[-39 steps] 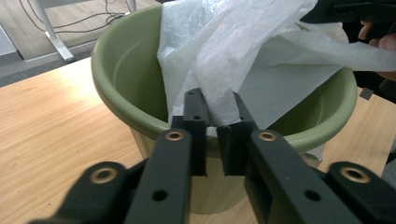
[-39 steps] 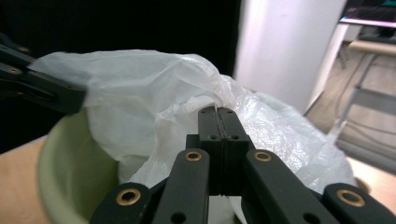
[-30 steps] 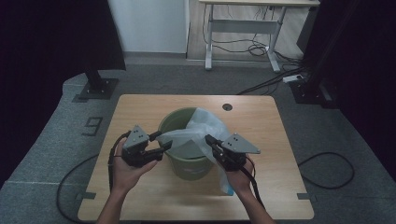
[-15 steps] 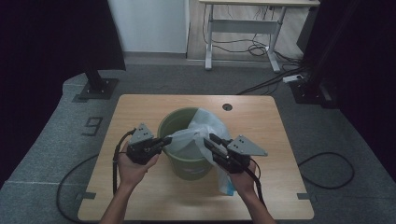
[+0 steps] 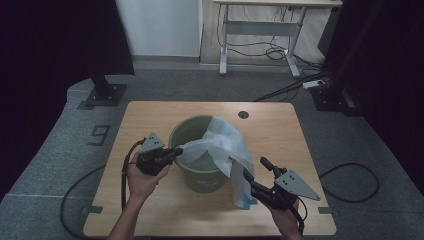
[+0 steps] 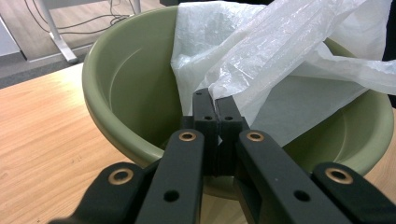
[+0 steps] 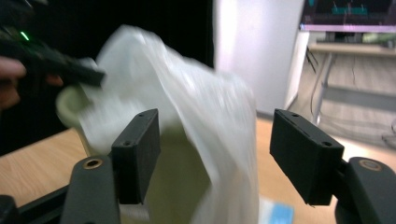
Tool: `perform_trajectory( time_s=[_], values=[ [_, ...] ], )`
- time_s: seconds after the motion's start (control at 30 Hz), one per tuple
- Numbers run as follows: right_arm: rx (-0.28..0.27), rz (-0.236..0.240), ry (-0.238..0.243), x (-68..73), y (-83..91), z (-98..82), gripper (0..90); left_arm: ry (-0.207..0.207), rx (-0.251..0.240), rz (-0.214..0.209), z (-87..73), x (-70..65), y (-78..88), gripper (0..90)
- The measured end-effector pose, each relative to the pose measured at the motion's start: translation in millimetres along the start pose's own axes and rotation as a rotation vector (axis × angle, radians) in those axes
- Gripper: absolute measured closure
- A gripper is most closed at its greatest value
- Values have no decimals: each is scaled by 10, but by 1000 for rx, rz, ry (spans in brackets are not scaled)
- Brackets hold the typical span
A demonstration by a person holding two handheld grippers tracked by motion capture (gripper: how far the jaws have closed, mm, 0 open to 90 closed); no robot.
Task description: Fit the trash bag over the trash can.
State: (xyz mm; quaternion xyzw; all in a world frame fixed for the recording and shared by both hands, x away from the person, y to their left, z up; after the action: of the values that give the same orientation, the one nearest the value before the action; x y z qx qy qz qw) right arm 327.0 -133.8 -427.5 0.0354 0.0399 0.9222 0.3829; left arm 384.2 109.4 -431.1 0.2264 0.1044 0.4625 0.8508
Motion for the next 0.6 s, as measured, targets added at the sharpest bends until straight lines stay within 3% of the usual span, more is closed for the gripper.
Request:
perform_trajectory(
  time_s=[0.17,0.33,0.5,0.53,0.57,0.6],
  values=[
    [47,-57,-51,-103,-83,-353,259,0,4,-2,4,-6,0,898],
    [76,-88,-159,-186,-232,-642,230,0,4,4,0,18,8,898],
    [119,-108,-169,-189,-328,-864,257,7,3,2,1,31,16,898],
    [127,-112,-165,-186,-336,-901,277,6,3,1,0,29,16,898],
    [129,-137,-146,-200,-338,-956,383,6,3,0,0,28,16,898],
    [129,-137,-146,-200,-338,-956,383,6,3,0,-1,27,14,898]
  ],
)
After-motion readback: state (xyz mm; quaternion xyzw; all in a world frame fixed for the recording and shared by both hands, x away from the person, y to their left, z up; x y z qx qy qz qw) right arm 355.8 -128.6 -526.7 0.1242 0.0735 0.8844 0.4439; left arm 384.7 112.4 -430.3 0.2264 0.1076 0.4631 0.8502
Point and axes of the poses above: each handheld gripper's, and its own axes: y roughly backward along the jaws, z roughly out of its top, x roughly to its left, the point moved 10 cm from there along -y, roughly forward along the jaws, and after that the axes turned 12 degrees about z, right-handed, at the moved point
